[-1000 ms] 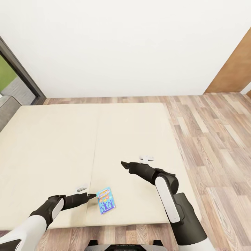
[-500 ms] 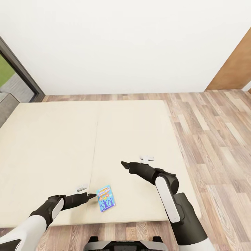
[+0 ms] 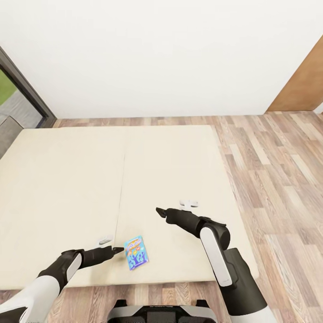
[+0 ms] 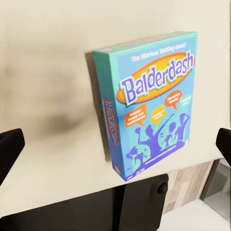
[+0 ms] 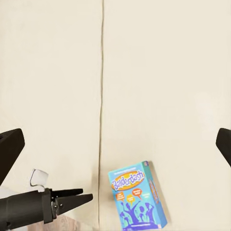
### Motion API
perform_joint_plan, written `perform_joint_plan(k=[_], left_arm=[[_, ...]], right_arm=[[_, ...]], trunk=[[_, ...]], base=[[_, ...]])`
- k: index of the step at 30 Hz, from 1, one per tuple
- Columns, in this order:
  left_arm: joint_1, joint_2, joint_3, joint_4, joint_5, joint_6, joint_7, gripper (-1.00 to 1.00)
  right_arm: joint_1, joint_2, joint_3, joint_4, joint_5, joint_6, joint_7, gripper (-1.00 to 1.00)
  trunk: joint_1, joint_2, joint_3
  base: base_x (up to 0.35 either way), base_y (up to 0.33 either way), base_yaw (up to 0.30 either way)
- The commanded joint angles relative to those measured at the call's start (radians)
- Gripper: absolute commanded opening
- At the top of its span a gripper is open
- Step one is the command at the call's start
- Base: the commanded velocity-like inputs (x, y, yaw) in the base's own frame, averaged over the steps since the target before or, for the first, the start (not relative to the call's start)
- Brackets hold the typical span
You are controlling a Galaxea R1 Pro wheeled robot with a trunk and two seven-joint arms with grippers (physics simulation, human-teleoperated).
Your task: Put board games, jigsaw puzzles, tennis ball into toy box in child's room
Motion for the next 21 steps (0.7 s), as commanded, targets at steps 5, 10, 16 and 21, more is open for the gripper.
perform_joint_plan(k=[5, 10, 16, 21], left_arm=[[-0.031, 0.0, 0.005, -0.008, 0.008, 0.021, -0.012, 1.0], [-0.044, 0.002, 0.007, -0.01, 0.008, 0.035, -0.014, 1.0], [-0.048, 0.008, 0.007, -0.017, 0.007, 0.037, -0.014, 1.0], [-0.049, 0.009, 0.007, -0.03, 0.007, 0.037, -0.014, 1.0]], right_arm=[[-0.001, -0.003, -0.002, -0.002, -0.005, 0.004, -0.003, 1.0], [-0.001, -0.001, -0.001, -0.002, -0.005, 0.003, -0.003, 1.0], [-0.001, -0.001, -0.002, -0.002, -0.004, 0.002, -0.003, 1.0], [-0.001, -0.004, -0.005, -0.002, -0.004, 0.001, -0.003, 1.0]], trunk=[[0.0, -0.001, -0.009], [0.0, -0.001, -0.017], [0.0, -0.001, -0.027], [0.0, -0.001, -0.035]], base=[[0.0, 0.0, 0.0], [0.0, 0.0, 0.0], [0.0, 0.0, 0.0], [0.0, 0.0, 0.0]])
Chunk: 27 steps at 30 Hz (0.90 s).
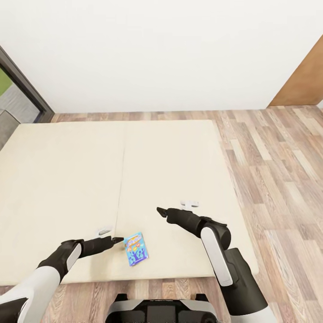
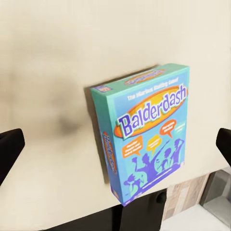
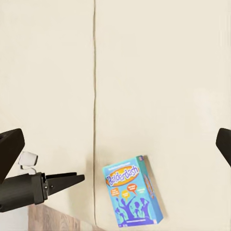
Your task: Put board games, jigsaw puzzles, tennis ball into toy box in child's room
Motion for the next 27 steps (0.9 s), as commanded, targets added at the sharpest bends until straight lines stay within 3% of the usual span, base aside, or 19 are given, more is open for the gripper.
perform_joint_plan(k=[1, 27], left_arm=[[0.0, 0.0, 0.003, -0.002, 0.007, 0.01, -0.001, 1.0], [-0.001, 0.003, 0.003, -0.029, 0.007, 0.0, -0.004, 1.0]], right_arm=[[0.0, 0.0, 0.0, -0.001, -0.005, 0.004, -0.004, 1.0], [0.0, 0.001, 0.003, -0.001, -0.005, 0.003, -0.004, 1.0]], trunk=[[0.0, -0.001, -0.003], [0.0, -0.001, -0.045]], base=[[0.0, 0.0, 0.0], [0.0, 0.0, 0.0]])
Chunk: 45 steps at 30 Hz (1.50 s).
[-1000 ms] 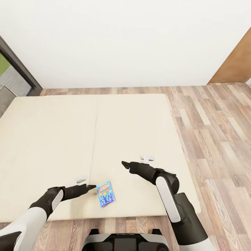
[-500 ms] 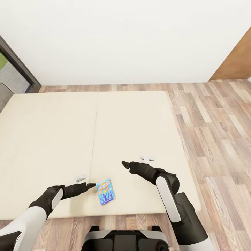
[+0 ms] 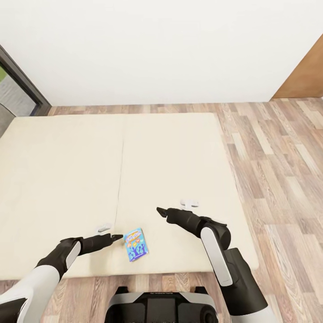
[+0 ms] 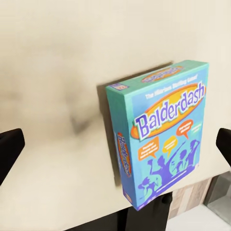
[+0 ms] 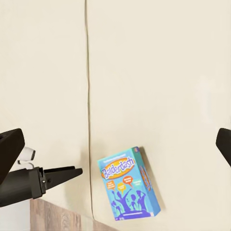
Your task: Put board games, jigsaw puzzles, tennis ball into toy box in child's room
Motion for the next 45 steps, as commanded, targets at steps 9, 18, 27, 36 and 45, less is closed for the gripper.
perform_joint_plan(k=[9, 18, 27, 36, 45], left_arm=[[0.0, 0.0, 0.003, -0.002, 0.008, 0.009, -0.002, 1.0], [0.0, -0.001, 0.004, -0.003, 0.008, 0.009, -0.002, 1.0], [0.0, -0.001, 0.003, -0.003, 0.008, 0.009, -0.003, 1.0], [0.0, 0.0, 0.003, -0.003, 0.008, 0.008, -0.037, 1.0], [-0.029, -0.029, 0.032, -0.031, 0.008, 0.007, -0.057, 1.0]], right_arm=[[0.0, -0.007, 0.0, -0.015, -0.006, 0.013, 0.013, 1.0], [0.0, -0.035, -0.01, -0.037, -0.061, 0.026, 0.295, 1.0], [0.001, -0.103, -0.061, -0.039, -0.086, 0.018, 0.635, 1.0], [0.026, -0.11, -0.096, -0.034, -0.086, 0.014, 0.687, 1.0], [0.029, -0.095, -0.099, -0.017, -0.073, -0.014, 0.663, 1.0]], trunk=[[0.0, -0.001, -0.016], [0.0, -0.001, -0.03], [0.0, -0.001, -0.045], [0.0, -0.001, -0.052], [0.0, -0.001, -0.052]], base=[[0.0, 0.0, 0.0], [0.0, 0.0, 0.0], [0.0, 0.0, 0.0], [0.0, 0.0, 0.0], [0.0, 0.0, 0.0]])
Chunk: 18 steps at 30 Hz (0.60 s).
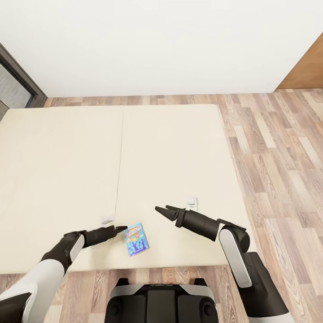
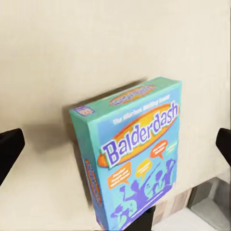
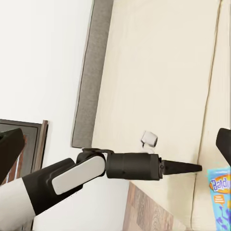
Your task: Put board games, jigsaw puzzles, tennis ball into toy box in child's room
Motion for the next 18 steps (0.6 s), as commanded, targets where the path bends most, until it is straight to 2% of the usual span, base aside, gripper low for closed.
perform_joint_plan(k=[1, 6, 18], left_arm=[[-0.006, -0.006, 0.002, -0.006, 0.006, 0.009, -0.002, 1.0], [-0.032, -0.011, 0.009, -0.034, 0.007, 0.01, 0.002, 1.0], [-0.039, -0.013, 0.021, -0.068, 0.007, 0.013, 0.003, 1.0]], right_arm=[[0.0, 0.001, -0.001, 0.0, -0.003, 0.007, 0.002, 1.0], [0.0, 0.011, -0.003, 0.001, -0.004, 0.004, -0.006, 1.0], [0.0, 0.016, -0.006, 0.023, -0.005, 0.003, -0.036, 1.0]], trunk=[[0.0, -0.001, -0.001], [0.0, -0.001, -0.001], [0.0, -0.001, -0.001]], base=[[0.0, 0.0, 0.0], [0.0, 0.0, 0.0], [0.0, 0.0, 0.0]])
